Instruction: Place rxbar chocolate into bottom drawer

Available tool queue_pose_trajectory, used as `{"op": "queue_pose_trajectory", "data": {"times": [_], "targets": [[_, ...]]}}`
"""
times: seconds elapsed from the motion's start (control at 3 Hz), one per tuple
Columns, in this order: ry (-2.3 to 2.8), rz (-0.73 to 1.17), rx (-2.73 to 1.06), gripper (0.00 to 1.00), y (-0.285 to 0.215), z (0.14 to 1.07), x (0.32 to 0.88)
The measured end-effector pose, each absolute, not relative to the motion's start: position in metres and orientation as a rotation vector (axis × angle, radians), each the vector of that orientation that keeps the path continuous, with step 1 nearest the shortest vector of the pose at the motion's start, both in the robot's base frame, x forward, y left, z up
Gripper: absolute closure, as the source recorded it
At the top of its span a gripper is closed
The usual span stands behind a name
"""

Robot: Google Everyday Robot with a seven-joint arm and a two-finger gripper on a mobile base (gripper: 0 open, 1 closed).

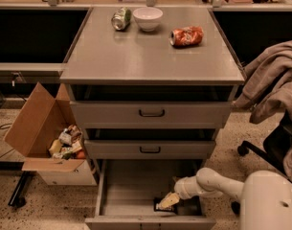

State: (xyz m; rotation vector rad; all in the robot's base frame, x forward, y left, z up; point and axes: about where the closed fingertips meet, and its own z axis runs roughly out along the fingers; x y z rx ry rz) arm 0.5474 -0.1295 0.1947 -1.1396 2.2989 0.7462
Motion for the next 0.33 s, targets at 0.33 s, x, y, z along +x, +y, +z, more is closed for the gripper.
{"op": "queue_pose_trajectory", "data": {"times": [0.33], "targets": [[2.207, 0.772, -1.086, 0.00, -0.1407, 0.2290, 0.5512]]}}
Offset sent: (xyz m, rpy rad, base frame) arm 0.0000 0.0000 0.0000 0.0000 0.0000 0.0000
